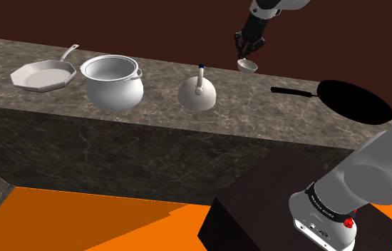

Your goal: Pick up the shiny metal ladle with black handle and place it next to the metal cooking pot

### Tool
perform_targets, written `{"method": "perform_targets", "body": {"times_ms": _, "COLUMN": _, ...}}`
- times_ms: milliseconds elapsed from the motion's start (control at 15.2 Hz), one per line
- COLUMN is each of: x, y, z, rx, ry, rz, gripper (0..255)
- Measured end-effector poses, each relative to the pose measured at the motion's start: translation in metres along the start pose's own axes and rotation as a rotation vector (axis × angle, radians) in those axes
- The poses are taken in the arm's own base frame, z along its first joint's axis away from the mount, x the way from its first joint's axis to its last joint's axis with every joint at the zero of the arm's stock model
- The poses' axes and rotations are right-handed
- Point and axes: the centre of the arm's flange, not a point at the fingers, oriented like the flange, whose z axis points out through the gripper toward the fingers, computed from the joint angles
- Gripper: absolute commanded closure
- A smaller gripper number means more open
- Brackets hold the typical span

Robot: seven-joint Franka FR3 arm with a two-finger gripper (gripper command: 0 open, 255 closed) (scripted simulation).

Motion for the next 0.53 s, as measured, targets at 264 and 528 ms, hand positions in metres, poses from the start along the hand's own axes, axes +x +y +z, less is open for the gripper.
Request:
{"method": "perform_targets", "body": {"times_ms": 264, "x": -0.018, "y": -0.048, "z": 0.005, "rx": 0.000, "ry": -0.001, "rz": 0.000, "gripper": 255}}
{"method": "perform_targets", "body": {"times_ms": 528, "x": -0.038, "y": -0.100, "z": 0.009, "rx": 0.000, "ry": 0.000, "rz": 0.000, "gripper": 255}}
